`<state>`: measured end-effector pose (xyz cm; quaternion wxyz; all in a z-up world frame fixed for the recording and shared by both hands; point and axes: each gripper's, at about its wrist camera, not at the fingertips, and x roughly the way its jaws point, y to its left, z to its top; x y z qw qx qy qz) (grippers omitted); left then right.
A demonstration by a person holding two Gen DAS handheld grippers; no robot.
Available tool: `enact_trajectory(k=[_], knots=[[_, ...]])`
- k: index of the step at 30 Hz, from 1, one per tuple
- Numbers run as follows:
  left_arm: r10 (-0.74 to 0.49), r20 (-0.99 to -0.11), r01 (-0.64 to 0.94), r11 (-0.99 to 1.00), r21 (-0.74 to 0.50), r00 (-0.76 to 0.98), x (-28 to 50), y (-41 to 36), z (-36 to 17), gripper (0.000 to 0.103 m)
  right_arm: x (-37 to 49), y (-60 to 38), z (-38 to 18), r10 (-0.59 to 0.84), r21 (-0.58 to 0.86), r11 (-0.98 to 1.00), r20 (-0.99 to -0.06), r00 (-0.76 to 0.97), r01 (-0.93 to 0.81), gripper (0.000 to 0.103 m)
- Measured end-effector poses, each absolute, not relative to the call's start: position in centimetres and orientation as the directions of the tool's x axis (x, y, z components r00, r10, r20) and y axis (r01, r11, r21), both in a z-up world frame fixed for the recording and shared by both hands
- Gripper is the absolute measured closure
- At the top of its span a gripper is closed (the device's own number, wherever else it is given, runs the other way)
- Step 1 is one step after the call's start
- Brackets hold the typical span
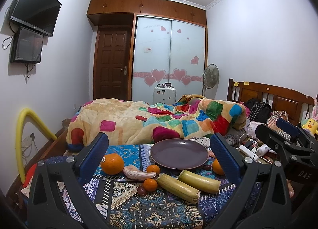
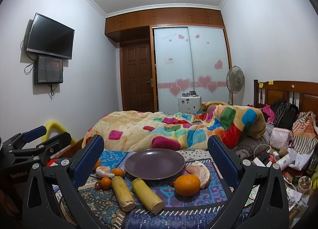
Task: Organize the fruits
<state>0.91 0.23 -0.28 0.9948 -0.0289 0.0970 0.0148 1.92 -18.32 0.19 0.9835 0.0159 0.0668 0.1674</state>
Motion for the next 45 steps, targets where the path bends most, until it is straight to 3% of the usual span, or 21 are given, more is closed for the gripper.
enact_trajectory(k=[9, 20, 26, 32, 39, 45], knots=[[0.054, -0.270, -0.065, 0.997, -0.030, 0.961, 3.3, 2.2, -1.0, 0.000, 3.7, -19.0, -0.9, 0.327, 0.044, 0.945, -0.172, 0.929, -0.324, 0.000], [0.125, -0.465, -0.138, 0.990, 0.006, 0.876, 8.4, 7.5, -5.4, 0.000, 9.5, -20.1, -4.9, 0.235, -0.039, 0.961, -0.403, 0.885, -0.273, 0.000], [0.099, -0.561, -0.125, 0.992, -0.009, 0.822, 11.4, 9.5, -8.0, 0.000, 12.6, -21.1, -7.1, 0.227, -0.034, 0.958, -0.521, 0.823, -0.286, 0.000], [0.085, -0.627, -0.110, 0.994, -0.002, 0.775, 14.0, 10.8, -9.9, 0.012, 14.3, -21.3, -8.7, 0.243, -0.009, 0.951, -0.592, 0.768, -0.308, 0.000], [0.046, -0.685, -0.114, 0.992, -0.054, 0.727, 16.9, 12.3, -11.3, 0.020, 16.0, -21.3, -9.9, 0.283, 0.039, 0.938, -0.663, 0.694, -0.345, 0.018], [0.017, -0.729, -0.118, 0.989, -0.088, 0.684, 18.7, 12.9, -12.0, 0.029, 16.3, -20.7, -10.1, 0.305, 0.037, 0.923, -0.680, 0.667, -0.384, 0.024]])
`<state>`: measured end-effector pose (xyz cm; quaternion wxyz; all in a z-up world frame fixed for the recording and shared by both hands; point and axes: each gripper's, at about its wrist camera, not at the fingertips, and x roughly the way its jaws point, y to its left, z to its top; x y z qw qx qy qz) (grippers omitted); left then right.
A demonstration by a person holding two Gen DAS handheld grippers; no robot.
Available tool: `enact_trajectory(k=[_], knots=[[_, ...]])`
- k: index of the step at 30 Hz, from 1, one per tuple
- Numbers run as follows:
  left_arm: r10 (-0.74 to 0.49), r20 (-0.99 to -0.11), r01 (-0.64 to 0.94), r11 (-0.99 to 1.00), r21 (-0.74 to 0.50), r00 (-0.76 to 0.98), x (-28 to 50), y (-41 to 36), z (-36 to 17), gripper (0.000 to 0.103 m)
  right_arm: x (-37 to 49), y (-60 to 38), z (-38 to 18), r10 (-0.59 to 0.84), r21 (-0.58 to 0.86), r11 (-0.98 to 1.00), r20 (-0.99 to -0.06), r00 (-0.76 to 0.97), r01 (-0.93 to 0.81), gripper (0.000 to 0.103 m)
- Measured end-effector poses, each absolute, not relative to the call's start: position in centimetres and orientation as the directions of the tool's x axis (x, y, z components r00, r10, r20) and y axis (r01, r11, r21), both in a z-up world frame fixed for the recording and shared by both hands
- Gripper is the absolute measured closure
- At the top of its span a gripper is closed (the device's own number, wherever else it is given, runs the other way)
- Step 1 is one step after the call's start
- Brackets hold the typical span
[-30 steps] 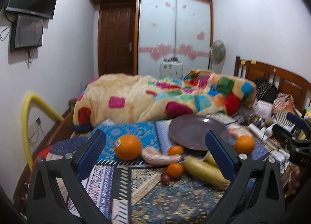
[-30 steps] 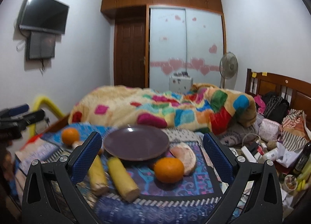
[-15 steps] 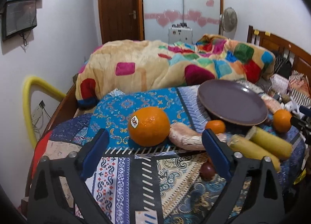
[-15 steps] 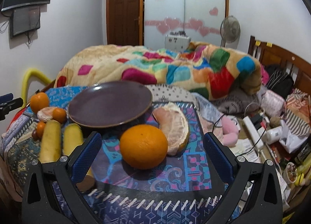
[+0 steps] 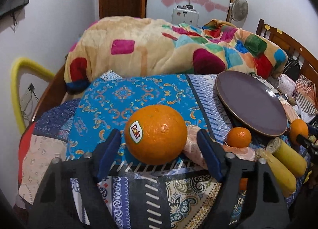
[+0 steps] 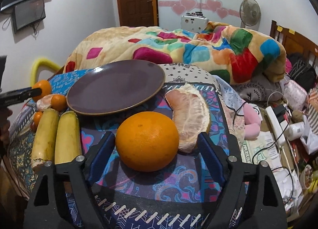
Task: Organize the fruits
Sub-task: 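Grasp the stickered orange with the left tool while the right tool grasps the other large orange, then lift and carry both held oranges over the dark plate with both tools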
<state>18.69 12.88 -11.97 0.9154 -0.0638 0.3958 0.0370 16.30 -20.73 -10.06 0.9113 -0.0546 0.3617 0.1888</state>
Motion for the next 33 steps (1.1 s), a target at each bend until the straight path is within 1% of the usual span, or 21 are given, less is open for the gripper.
enact_trajectory(k=[3, 11, 12, 13, 21, 26, 33], knots=[[0.023, -0.738, -0.126, 0.988, -0.084, 0.675, 19.1, 13.1, -12.2, 0.032, 16.4, -20.4, -10.0, 0.300, 0.021, 0.919, -0.686, 0.663, -0.393, 0.029], [0.041, -0.744, -0.136, 0.988, -0.068, 0.666, 19.5, 13.1, -12.3, 0.035, 16.5, -19.9, -10.2, 0.267, -0.034, 0.912, -0.705, 0.657, -0.408, 0.030], [0.042, -0.743, -0.137, 0.988, -0.067, 0.668, 19.6, 13.1, -12.2, 0.036, 16.6, -20.0, -10.2, 0.267, -0.033, 0.913, -0.705, 0.657, -0.407, 0.034], [0.044, -0.743, -0.137, 0.988, -0.065, 0.667, 19.6, 13.1, -12.1, 0.036, 16.7, -20.0, -10.1, 0.293, -0.011, 0.905, -0.710, 0.641, -0.425, 0.041], [0.058, -0.724, -0.123, 0.992, -0.037, 0.687, 18.5, 12.3, -10.8, 0.037, 16.5, -20.5, -9.6, 0.310, 0.019, 0.908, -0.701, 0.642, -0.417, 0.042], [0.069, -0.679, -0.094, 0.996, -0.001, 0.731, 17.6, 10.9, -8.4, 0.037, 16.2, -20.9, -7.6, 0.321, 0.021, 0.912, -0.659, 0.680, -0.410, 0.042], [0.010, -0.616, -0.034, 0.999, -0.027, 0.788, 17.2, 8.5, -4.8, 0.037, 16.6, -21.5, -4.4, 0.338, 0.033, 0.917, -0.592, 0.732, -0.397, 0.042]])
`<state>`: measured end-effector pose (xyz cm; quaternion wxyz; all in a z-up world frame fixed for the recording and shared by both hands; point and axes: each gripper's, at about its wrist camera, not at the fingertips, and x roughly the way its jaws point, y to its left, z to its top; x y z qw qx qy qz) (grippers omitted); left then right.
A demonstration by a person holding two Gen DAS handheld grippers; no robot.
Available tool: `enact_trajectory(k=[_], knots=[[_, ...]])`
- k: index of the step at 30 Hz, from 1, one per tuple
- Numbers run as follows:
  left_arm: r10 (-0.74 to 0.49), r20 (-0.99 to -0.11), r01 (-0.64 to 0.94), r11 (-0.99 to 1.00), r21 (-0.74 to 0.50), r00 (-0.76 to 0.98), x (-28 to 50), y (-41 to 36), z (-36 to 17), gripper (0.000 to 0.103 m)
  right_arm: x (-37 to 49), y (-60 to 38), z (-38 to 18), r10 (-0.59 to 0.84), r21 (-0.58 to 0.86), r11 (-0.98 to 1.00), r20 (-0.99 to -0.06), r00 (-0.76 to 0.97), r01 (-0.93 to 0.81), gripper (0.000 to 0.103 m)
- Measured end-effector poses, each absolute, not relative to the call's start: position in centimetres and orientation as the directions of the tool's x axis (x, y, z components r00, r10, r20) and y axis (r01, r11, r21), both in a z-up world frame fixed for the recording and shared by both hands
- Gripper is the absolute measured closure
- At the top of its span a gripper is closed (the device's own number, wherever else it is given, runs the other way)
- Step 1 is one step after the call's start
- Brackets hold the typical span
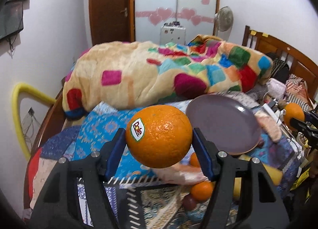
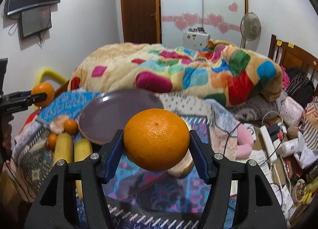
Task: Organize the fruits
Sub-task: 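Lift and carry both held oranges over the dark plate with both tools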
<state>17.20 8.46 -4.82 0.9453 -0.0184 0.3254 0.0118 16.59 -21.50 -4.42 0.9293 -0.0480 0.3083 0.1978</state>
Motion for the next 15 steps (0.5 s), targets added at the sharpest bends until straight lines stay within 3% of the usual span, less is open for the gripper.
enact_trajectory(k=[15], knots=[[-0.081, -0.585, 0.062, 0.997, -0.053, 0.807, 21.2, 3.9, -2.3, 0.037, 19.6, -19.7, -0.5, 0.362, 0.021, 0.914, -0.490, 0.793, -0.405, 0.042]])
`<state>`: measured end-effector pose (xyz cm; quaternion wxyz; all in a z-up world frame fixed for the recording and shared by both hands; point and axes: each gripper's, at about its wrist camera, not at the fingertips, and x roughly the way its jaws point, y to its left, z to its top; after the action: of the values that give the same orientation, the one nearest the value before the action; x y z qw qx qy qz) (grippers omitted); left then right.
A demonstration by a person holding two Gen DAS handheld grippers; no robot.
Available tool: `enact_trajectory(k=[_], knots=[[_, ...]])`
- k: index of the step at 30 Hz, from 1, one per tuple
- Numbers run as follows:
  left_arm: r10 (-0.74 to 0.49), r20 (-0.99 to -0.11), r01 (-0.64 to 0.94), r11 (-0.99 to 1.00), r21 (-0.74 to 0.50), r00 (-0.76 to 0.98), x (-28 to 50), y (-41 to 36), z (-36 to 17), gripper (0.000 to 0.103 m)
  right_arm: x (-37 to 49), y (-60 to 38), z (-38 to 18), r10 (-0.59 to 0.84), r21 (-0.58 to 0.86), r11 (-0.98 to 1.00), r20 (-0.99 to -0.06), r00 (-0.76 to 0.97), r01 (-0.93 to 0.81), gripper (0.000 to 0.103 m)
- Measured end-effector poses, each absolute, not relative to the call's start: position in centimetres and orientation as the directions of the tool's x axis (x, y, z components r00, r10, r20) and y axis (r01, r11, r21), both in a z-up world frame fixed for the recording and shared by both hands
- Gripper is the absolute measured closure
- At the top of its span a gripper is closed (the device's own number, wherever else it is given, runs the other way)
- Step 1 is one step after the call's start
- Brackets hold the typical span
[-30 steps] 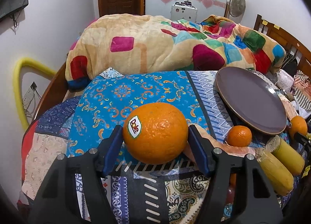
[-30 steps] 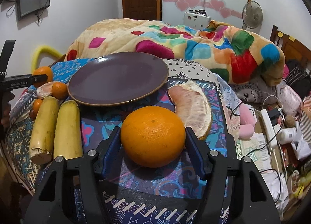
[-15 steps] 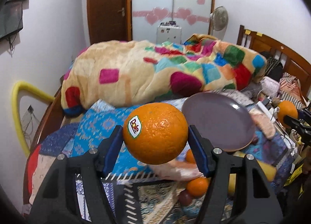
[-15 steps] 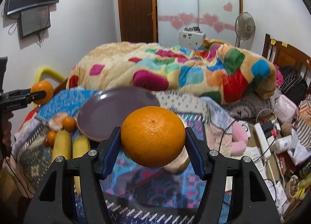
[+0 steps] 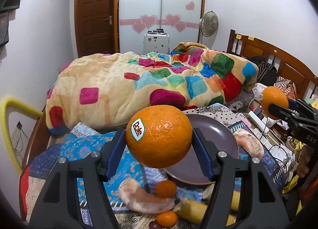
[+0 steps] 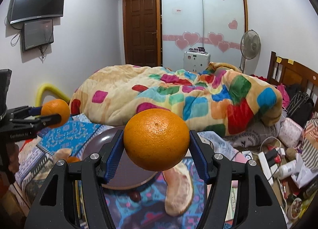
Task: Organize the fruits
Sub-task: 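Lift and carry both held oranges over the dark plate with both tools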
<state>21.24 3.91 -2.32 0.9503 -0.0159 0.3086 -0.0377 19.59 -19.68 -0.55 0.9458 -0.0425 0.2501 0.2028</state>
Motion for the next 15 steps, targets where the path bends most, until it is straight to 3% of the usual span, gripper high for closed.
enact_trajectory(k=[6, 15], knots=[[-0.097, -0.618, 0.079, 0.995, -0.056, 0.780, 23.7, 2.9, -3.5, 0.037, 22.2, -18.2, -1.7, 0.367, 0.032, 0.911, -0.517, 0.773, -0.411, 0.042], [-0.116, -0.701, 0.107, 0.993, -0.056, 0.704, 27.4, 1.6, -6.4, 0.037, 26.2, -15.8, -5.8, 0.353, 0.027, 0.899, -0.635, 0.687, -0.437, 0.042]])
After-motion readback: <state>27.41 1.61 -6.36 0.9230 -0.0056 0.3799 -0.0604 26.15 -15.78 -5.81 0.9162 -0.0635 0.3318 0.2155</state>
